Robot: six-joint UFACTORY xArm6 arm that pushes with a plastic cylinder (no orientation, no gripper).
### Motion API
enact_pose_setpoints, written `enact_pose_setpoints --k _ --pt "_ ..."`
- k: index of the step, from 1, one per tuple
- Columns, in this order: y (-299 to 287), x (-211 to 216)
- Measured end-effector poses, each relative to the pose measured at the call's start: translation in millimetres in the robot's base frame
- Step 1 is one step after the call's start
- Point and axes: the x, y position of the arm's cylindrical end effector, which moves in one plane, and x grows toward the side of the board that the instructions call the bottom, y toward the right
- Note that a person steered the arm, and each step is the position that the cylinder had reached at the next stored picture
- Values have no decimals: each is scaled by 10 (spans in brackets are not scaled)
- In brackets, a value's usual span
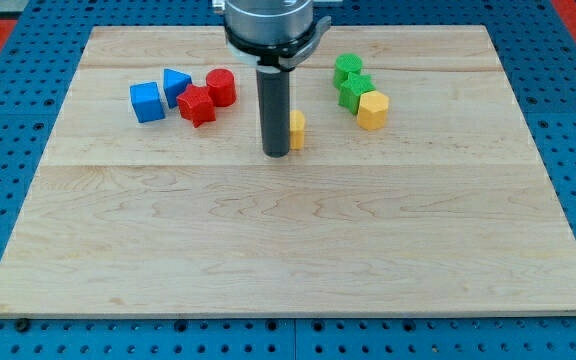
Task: Move the arm away from the yellow heart
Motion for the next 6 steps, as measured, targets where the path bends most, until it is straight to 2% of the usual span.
enact_pose_setpoints --k 4,6 --pt "715 -667" --pt "39 220"
